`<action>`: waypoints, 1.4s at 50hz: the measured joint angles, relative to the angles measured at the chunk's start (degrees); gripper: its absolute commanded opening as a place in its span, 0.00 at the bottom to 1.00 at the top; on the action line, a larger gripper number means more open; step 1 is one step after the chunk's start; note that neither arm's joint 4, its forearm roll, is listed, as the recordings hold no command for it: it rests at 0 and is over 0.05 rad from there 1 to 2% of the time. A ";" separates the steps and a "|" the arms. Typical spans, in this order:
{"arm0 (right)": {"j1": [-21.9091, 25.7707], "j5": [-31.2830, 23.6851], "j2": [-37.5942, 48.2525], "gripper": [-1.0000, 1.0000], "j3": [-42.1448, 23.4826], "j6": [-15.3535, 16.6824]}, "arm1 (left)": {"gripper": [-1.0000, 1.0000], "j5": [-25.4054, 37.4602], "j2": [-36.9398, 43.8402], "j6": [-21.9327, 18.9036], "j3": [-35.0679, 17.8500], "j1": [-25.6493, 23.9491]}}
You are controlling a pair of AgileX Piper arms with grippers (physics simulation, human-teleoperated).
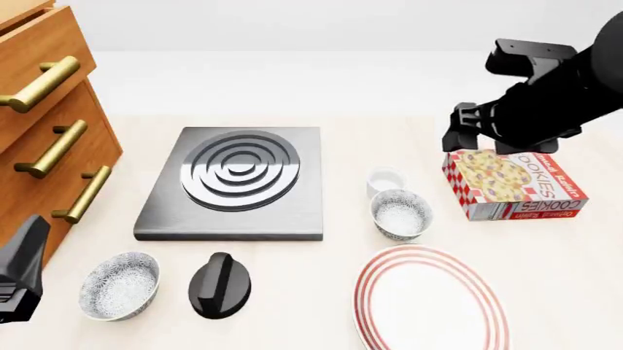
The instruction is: Pick the akita bowl between the plate and the ramekin and place it on the plate.
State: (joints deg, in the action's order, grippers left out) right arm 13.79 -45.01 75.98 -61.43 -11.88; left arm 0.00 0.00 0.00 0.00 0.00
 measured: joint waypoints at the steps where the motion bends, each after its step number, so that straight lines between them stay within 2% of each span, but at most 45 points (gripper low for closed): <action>1: -0.20 0.33 0.34 1.00 0.25 0.18 | 1.00 0.00 0.00 0.00 0.00 0.00; 25: -3.94 6.70 7.48 1.00 3.71 3.41 | 1.00 0.00 0.00 0.00 0.00 0.00; 50: -0.61 12.19 14.34 1.00 4.11 -2.09 | 1.00 0.00 0.00 0.00 0.00 0.00; 70: 0.17 16.04 16.38 1.00 6.38 -4.85 | 1.00 0.00 0.00 0.00 0.00 0.00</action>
State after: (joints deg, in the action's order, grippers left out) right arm 13.96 -28.98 92.35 -55.05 -16.73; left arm 0.00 0.00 0.00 0.00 0.00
